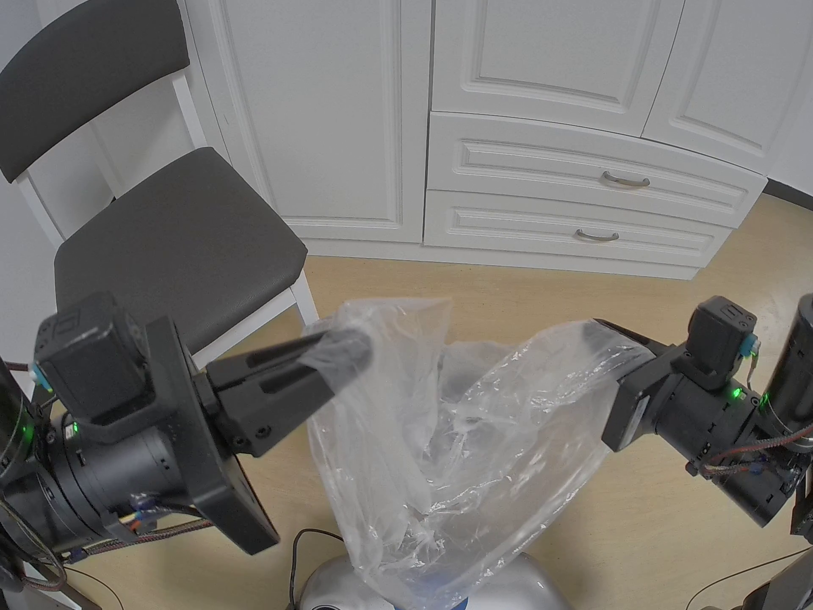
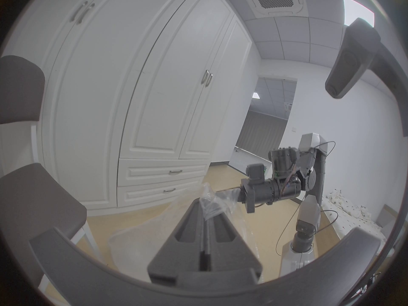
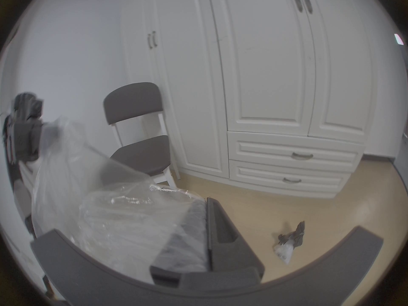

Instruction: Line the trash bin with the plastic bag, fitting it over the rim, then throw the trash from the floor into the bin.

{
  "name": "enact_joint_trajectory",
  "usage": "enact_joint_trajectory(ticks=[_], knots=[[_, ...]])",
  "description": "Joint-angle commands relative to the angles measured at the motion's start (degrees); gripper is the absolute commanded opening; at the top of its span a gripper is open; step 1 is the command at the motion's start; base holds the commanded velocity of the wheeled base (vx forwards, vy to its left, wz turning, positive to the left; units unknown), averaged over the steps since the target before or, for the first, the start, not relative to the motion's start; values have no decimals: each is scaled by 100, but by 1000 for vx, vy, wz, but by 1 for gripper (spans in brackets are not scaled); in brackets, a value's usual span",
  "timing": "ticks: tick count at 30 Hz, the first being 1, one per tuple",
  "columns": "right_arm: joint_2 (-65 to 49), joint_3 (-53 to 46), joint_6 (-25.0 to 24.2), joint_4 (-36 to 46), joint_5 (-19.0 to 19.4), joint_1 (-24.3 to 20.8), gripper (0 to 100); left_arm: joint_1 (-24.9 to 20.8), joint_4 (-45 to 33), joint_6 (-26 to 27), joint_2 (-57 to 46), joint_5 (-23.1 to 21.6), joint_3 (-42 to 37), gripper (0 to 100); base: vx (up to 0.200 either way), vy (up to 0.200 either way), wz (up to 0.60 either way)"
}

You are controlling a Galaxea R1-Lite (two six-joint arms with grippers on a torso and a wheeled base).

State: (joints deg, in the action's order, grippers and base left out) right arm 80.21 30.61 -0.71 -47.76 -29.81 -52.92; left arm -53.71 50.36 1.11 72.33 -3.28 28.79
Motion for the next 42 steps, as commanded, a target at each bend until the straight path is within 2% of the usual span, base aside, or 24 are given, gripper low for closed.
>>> enact_joint_trajectory(ticks=[1, 8, 11, 15, 19, 21, 26, 27, 29, 32, 34, 36, 37, 38, 39, 40, 42], knots=[[425, 551, -430, 355, -113, -113, 0, 10, -114, -58, 361, -15, 170, 0, 0, 0, 0], [442, 1061, -1160, 1173, -113, -166, 0, 133, -176, -753, 906, 20, 654, 0, 0, 0, 0], [407, 1281, -1432, 1454, -113, -157, 0, 528, -184, -788, 1143, 20, 786, 0, 0, 0, 0], [434, 1483, -1634, 1621, -104, -113, 0, 801, -228, -788, 1275, 20, 909, 0, 0, 0, 0], [486, 1870, -2030, 2060, -104, -8, 0, 1021, -782, -814, 1258, 12, 1190, 0, 0, 0, 0], [583, 2274, -2425, 2474, -96, 159, 0, 1082, -1248, -999, 1222, 12, 1401, 0, 0, 0, 0], [794, 2784, -2909, 2992, -16, 414, 0, 1100, -1582, -1359, 1240, 12, 1665, 0, 0, 0, 0], [882, 3039, -3181, 3282, 27, 493, 0, 1108, -1758, -1456, 1231, 12, 1770, 0, 0, 0, 0], [917, 3232, -3401, 3555, 133, 546, 0, 1126, -1881, -1500, 1222, 12, 1832, 0, 0, 0, 0], [750, 3355, -3524, 3924, 485, 572, 0, 1126, -1925, -1500, 1178, 12, 1849, 0, 0, 0, 0], [689, 3381, -3550, 4003, 555, 572, 0, 1126, -1925, -1508, 1178, 12, 1849, 0, 0, 0, 0], [627, 3715, -3876, 4671, 818, 590, 0, 1126, -1933, -1508, 1170, 12, 1849, 0, 0, 0, 0], [627, 3715, -3876, 4671, 818, 590, 0, 1126, -1933, -1508, 1170, 12, 1849, 0, 0, 0, 0], [759, 4076, -4183, 5242, 1065, 739, 0, 1126, -1942, -1508, 1170, 3, 1849, 0, 0, 0, 0], [768, 4102, -4201, 5286, 1091, 748, 0, 1126, -1942, -1508, 1170, 3, 1849, 0, 0, 0, 0], [899, 4366, -4403, 5699, 1319, 862, 0, 1126, -1969, -1508, 1170, 3, 1849, 0, 0, 0, 0], [1031, 4454, -4473, 5822, 1416, 924, 0, 1126, -2012, -1508, 1161, 3, 1875, 0, 0, 0, 0]])
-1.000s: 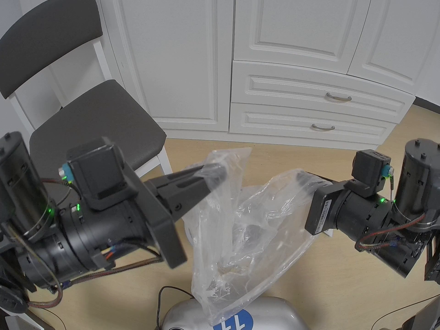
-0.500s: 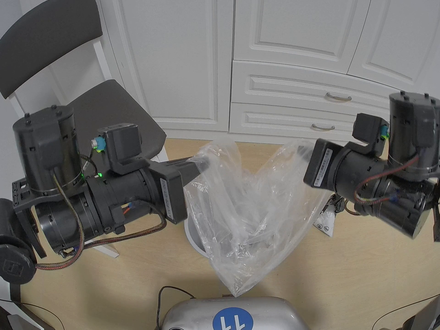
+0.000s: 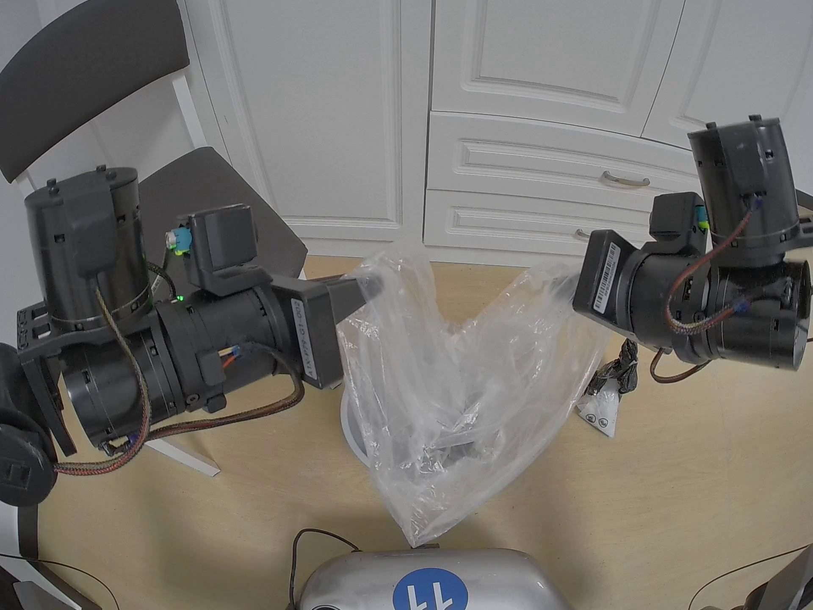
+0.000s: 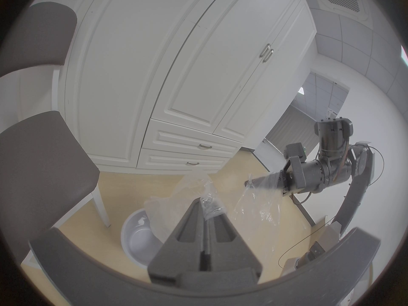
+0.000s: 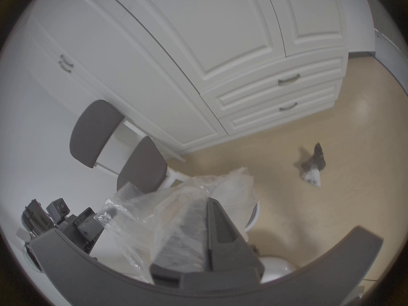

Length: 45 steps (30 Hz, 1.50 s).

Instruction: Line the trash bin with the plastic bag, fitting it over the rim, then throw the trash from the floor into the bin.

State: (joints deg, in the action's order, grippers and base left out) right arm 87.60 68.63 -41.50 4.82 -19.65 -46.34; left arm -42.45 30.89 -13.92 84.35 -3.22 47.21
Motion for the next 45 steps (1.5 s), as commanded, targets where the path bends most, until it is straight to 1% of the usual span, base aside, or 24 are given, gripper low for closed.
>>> enact_joint_trajectory(ticks=[1, 6, 7, 13, 18, 22, 26, 34, 36, 37, 40, 45], knots=[[354, 634, -394, 547, 392, 292, 0, 0, -83, -5, -41, -3, 42, 0, 0, 0, 0], [504, 599, -394, 547, 401, 283, 0, 17, -180, -5, -24, -3, 113, 0, 0, 0, 0], [600, 599, -394, 547, 401, 292, 0, 123, -277, -14, -6, -21, 192, 0, 0, 0, 0], [864, 563, -377, 503, 366, 318, 0, 246, -444, -304, 82, -65, 429, 0, 0, 0, 0], [908, 502, -359, 186, 401, 301, 0, 255, -435, -330, 214, -56, 490, 0, 0, 0, 0], [996, 256, -350, -68, 322, 230, 0, 395, -364, -330, 170, -65, 508, 0, 0, 0, 0], [1163, 168, -333, -332, 339, 283, 0, 404, -426, -339, 328, -82, 614, 0, 0, 0, 0], [1488, 142, -245, -376, 322, 345, 0, 395, -391, -392, 697, -100, 631, 0, 0, 0, 0], [1514, 133, -245, -367, 322, 362, 0, 378, -400, -366, 750, -135, 578, 0, 0, 0, 0], [1541, 124, -183, -367, 322, 380, 0, 378, -356, -295, 864, -258, 490, 0, 0, 0, 0], [1602, 89, -104, -367, 322, 450, 0, 386, -356, -207, 1014, -443, 473, 0, 0, 0, 0], [1690, 98, -78, -376, 330, 547, 0, 404, -356, -207, 1233, -478, 508, 0, 0, 0, 0]])
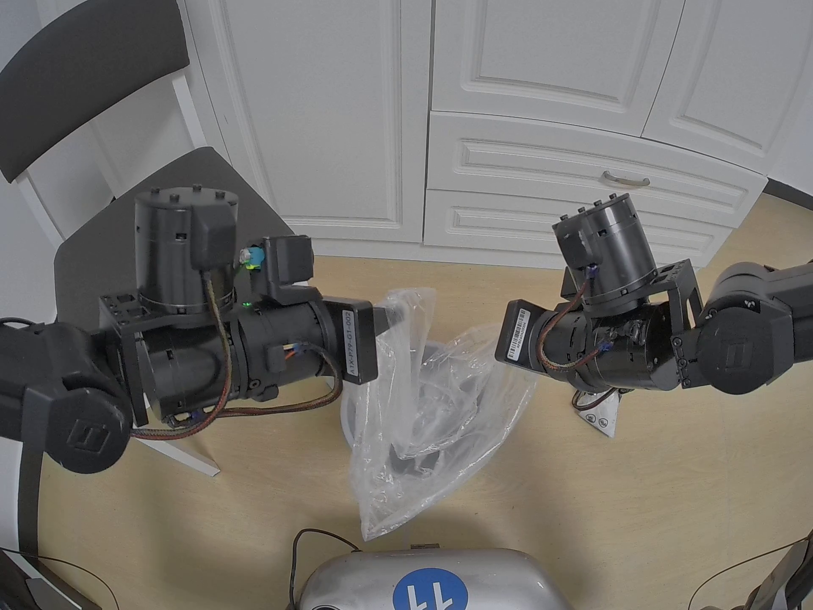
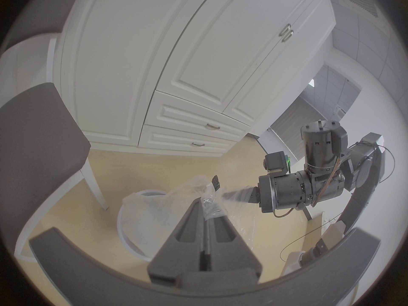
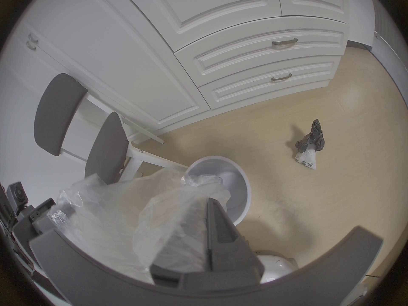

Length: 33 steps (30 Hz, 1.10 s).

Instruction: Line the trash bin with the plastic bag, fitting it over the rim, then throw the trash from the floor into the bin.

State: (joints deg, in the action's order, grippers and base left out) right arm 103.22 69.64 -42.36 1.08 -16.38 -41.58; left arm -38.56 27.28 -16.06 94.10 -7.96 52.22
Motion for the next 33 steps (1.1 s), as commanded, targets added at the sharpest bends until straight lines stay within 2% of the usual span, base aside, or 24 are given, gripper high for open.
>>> enact_joint_trajectory(ticks=[1, 7, 17, 22, 29, 33], knots=[[164, -4, 17, -3, 4, 89, 0, 6, 5, 15, 284, -4, -2, 0, 0, 0, 0], [445, -4, 70, -3, 12, 89, 0, -38, 23, 278, 618, 5, -46, 0, 0, 0, 0], [858, 93, 44, -29, 21, 106, 0, 15, 23, 314, 996, -4, -19, 0, 0, 0, 0], [1166, 67, 35, -495, 48, 203, 0, 217, 32, 322, 1506, -4, 192, 0, 0, 0, 0], [1500, 111, 35, -706, 74, 335, 0, 323, 32, 314, 1664, 5, 297, 0, 0, 0, 0], [1807, 155, -18, -1225, 74, 379, 0, 375, 32, 314, 1770, 5, 367, 0, 0, 0, 0]])
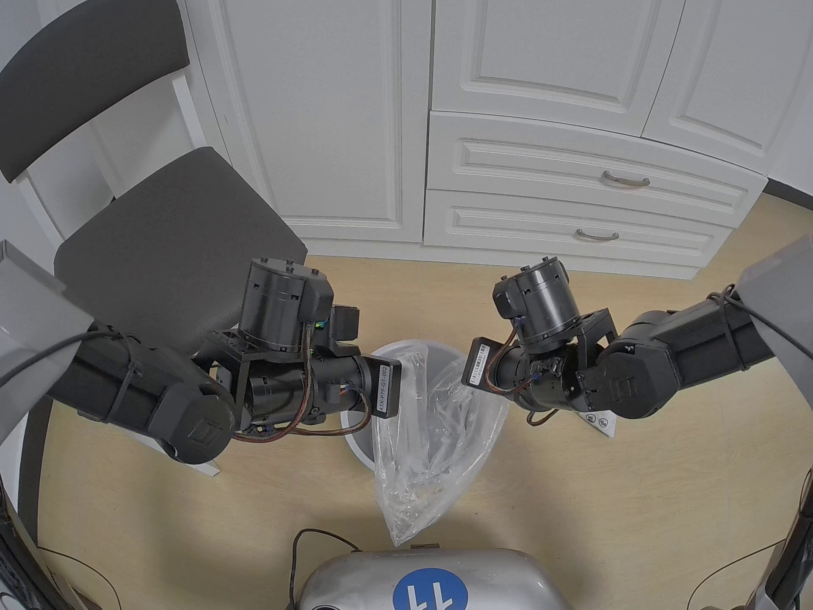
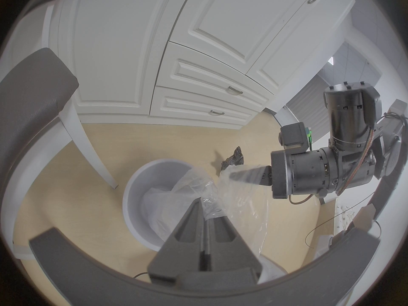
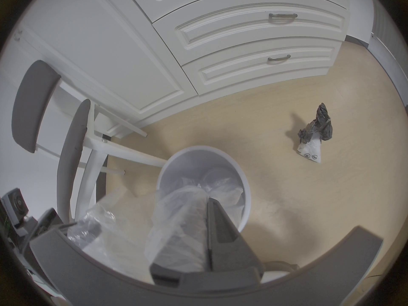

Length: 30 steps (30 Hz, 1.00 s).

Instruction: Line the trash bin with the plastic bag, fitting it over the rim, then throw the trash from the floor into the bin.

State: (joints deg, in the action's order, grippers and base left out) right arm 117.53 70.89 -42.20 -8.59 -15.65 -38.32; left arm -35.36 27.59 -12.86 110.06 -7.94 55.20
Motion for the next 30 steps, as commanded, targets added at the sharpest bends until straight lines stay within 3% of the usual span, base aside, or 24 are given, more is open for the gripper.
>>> enact_joint_trajectory(ticks=[1, 8, 12, 20, 30], knots=[[385, 30, -34, -274, 1, 52, 0, 65, 1, -6, 183, 3, 70, 0, 0, 0, 0], [631, 4, -113, -925, 18, 61, 0, 223, -8, -6, 297, 11, 175, 0, 0, 0, 0], [640, 83, -561, -1311, 18, 26, 0, 469, -17, 3, 51, 3, 193, 0, 0, 0, 0], [736, 65, -763, -2102, -26, 70, 0, 522, -34, -6, 121, 3, 281, 0, 0, 0, 0], [1132, 74, -745, -2146, 1, 87, 0, 478, -34, -6, 605, 3, 413, 0, 0, 0, 0]])
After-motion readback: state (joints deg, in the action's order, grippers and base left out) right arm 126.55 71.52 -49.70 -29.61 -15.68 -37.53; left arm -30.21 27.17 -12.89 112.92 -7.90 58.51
